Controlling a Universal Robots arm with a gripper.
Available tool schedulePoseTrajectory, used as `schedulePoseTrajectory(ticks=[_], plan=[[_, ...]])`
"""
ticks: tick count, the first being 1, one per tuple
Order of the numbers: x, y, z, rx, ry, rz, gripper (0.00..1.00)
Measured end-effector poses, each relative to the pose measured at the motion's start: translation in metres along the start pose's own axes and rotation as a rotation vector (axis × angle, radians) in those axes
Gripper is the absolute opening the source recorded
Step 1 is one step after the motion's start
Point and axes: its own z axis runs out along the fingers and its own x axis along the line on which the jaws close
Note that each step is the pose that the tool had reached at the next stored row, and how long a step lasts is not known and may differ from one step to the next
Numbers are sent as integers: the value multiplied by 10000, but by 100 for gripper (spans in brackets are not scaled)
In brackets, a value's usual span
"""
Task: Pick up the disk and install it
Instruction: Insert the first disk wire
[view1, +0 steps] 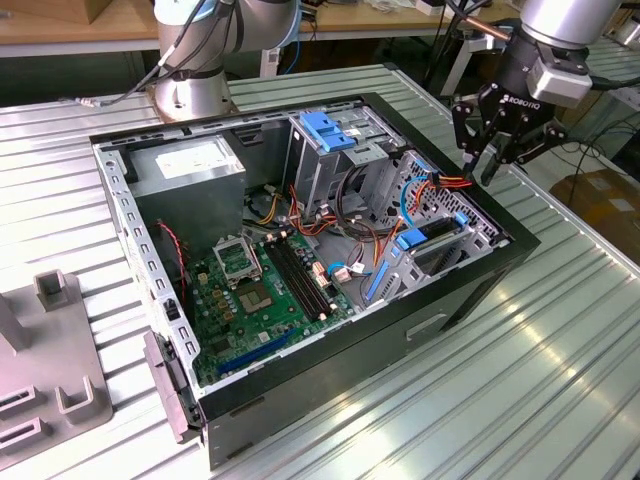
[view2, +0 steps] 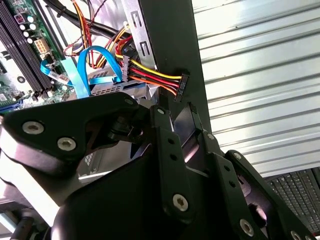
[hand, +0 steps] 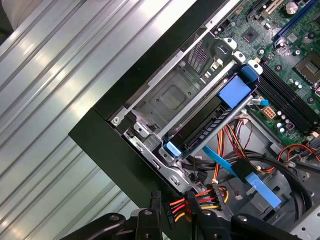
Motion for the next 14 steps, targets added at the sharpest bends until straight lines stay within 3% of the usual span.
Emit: schedulePoseTrajectory(ticks=[4, 10, 14], plan=[[1, -7, 2, 5, -1, -63, 33], [22, -44, 15, 35, 2, -546, 33], [20, -55, 36, 81, 0, -1220, 33]])
